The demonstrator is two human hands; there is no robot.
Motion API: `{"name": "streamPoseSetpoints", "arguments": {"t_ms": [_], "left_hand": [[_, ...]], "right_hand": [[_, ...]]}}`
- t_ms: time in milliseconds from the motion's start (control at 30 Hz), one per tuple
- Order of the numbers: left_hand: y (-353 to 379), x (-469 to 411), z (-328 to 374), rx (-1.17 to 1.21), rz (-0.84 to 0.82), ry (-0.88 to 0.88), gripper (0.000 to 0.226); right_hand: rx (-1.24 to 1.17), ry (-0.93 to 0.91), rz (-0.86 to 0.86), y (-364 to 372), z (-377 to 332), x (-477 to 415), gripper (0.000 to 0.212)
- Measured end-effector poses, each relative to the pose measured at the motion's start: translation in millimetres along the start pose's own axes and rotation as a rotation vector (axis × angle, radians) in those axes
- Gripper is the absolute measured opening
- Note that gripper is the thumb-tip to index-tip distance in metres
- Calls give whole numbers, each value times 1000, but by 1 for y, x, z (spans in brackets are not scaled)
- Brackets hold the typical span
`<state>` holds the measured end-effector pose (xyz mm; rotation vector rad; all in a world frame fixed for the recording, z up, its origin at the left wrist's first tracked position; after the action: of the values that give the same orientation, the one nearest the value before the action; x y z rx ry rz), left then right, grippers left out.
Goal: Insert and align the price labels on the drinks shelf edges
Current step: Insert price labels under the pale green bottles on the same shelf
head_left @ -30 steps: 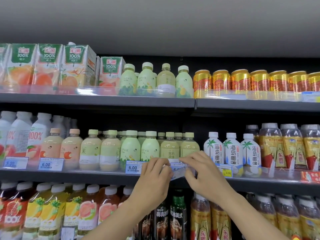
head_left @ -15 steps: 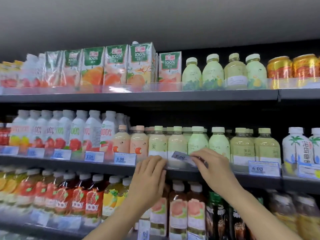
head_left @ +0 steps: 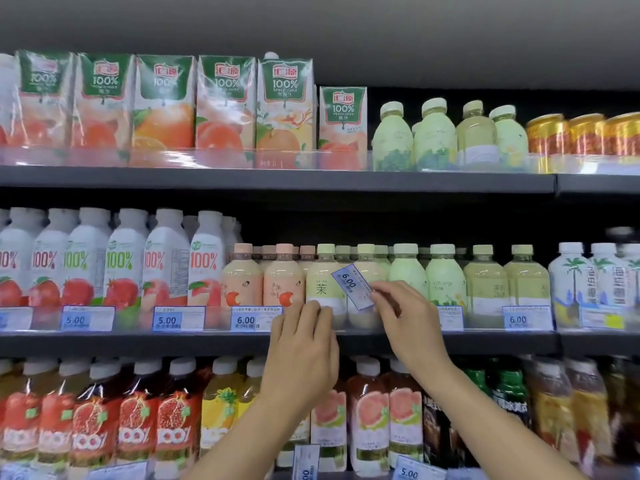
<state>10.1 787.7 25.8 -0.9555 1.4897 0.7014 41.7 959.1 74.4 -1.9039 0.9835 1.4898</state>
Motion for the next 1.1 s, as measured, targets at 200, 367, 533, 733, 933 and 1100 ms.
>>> {"name": "streamPoseSetpoints", "arguments": {"t_ms": [200,367,533,733,933,1100], "left_hand": [[3,-4,-6,61,15,-22,22],[3,4,-9,114,53,-53,27],[3,6,-8,84,61,-58,29],[4,1,-6,95,30,-54,31],[6,24,28,180,153,107,24],[20,65,78,334,115,177,13]], "right_hand": [[45,-85,-45,5,-5,-6,13],[135,-242,-166,10,-4,-5,17],[250,-407,-268,18,-1,-4,21],[352,-511,-277,14,-1,-1,32],[278,-434,-187,-23,9,10,26],[282,-336,-159,-83,46,47,22]]}}
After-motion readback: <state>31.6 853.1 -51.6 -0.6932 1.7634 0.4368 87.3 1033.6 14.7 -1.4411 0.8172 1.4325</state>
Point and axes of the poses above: each hand's wrist, its own x-axis away from the middle knuckle, its own y-axis out of the palm, z = x × y, the point moved 4 cm from there along -x, towards the middle knuckle, and after that the axes turned 15 degrees about z, right-handed, at the moved point
